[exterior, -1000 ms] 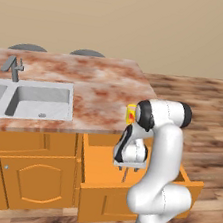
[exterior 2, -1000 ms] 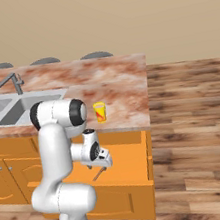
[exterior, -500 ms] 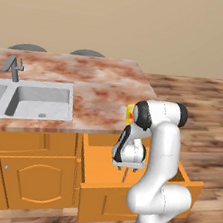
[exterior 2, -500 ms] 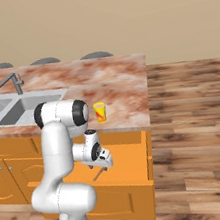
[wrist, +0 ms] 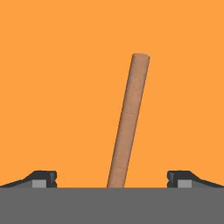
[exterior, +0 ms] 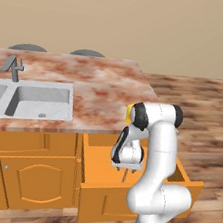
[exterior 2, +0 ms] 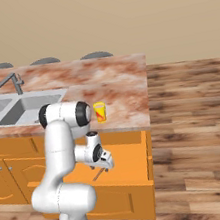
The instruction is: Pick up the straw from the left drawer and put it inside the smoothie cup.
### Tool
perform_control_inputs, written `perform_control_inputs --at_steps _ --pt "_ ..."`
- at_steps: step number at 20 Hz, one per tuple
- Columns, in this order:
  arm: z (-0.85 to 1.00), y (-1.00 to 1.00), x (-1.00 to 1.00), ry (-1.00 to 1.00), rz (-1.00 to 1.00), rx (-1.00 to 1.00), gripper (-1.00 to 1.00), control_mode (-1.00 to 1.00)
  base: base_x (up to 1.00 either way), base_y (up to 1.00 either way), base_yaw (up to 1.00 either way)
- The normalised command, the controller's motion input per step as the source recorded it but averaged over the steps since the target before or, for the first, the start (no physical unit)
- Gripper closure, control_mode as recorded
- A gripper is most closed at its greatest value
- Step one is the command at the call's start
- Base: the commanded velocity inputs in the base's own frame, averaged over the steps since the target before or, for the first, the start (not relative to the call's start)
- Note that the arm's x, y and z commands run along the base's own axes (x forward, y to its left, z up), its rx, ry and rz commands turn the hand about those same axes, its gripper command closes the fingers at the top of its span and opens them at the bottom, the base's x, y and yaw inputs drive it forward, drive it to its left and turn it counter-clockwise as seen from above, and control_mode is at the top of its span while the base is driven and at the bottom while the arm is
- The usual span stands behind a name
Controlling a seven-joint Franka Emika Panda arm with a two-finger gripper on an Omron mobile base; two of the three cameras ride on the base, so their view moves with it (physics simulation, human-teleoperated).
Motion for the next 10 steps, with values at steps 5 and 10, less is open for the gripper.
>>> perform_control_inputs --at_steps 5,10 --pt "-0.23 0.0 0.13 0.0 -0.03 0.0 -1.0 -1.0 0.0 0.0 0.0" --pt "-0.23 0.0 0.11 0.0 -0.03 0.0 -1.0 -1.0 0.0 0.0 0.0"
